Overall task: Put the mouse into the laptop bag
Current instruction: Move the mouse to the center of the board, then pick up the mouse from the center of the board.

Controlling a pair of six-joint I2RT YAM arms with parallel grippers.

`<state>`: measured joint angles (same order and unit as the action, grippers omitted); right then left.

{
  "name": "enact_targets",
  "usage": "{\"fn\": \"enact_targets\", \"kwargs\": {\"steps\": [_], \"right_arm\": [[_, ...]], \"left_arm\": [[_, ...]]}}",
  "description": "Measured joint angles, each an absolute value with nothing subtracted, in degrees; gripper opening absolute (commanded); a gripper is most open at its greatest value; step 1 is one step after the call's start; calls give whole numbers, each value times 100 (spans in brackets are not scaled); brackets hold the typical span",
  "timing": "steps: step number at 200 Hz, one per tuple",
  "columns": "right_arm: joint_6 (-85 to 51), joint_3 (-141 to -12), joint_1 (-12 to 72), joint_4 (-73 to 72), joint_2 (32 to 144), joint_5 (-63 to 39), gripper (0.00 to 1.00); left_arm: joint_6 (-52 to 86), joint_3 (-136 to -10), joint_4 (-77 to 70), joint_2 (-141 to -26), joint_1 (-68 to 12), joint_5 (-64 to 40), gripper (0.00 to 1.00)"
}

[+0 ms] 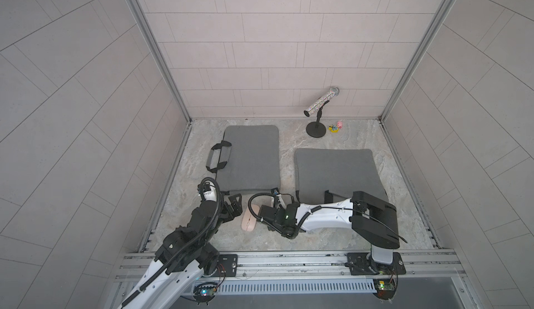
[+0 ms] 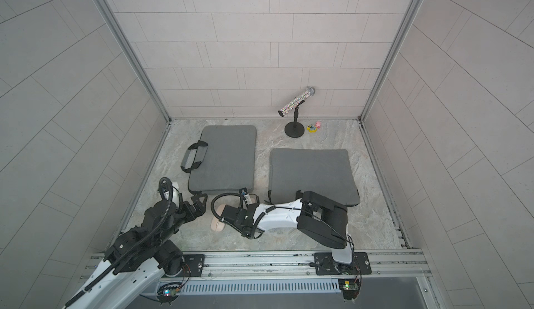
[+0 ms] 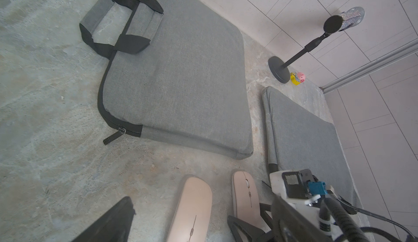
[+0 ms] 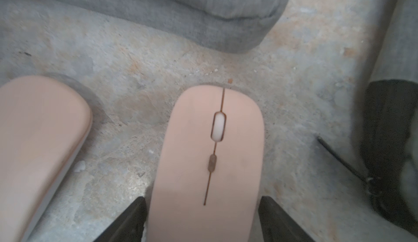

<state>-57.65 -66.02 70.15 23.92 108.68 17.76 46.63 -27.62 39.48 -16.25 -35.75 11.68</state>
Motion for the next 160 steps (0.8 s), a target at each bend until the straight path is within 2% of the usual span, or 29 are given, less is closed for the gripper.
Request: {"fn": "enact_targets", "kwargs": {"steps": [21, 40, 100, 128, 160], "right_arm": [[-5725, -6740, 6932, 2340, 10984, 1715, 69], [-5708, -6812, 6893, 2300, 11039, 1680, 59], [-5695, -6355, 6869, 2193, 10691, 1697, 57], [-5699, -5516, 6792, 2434, 9649, 1743, 56], [-5712, -4534, 6289, 2746, 7419, 2005, 51]], "left_arm": [[4663, -2753, 3905, -1647, -3575, 1142, 99], [4661, -2731, 3872, -1658, -3575, 1118, 99], [4534, -2571, 3393, -1839, -3575, 690, 98], [4383, -2399, 2893, -2099, -3575, 169, 96], [4209, -2373, 2307, -2528, -3594, -384, 94]]}}
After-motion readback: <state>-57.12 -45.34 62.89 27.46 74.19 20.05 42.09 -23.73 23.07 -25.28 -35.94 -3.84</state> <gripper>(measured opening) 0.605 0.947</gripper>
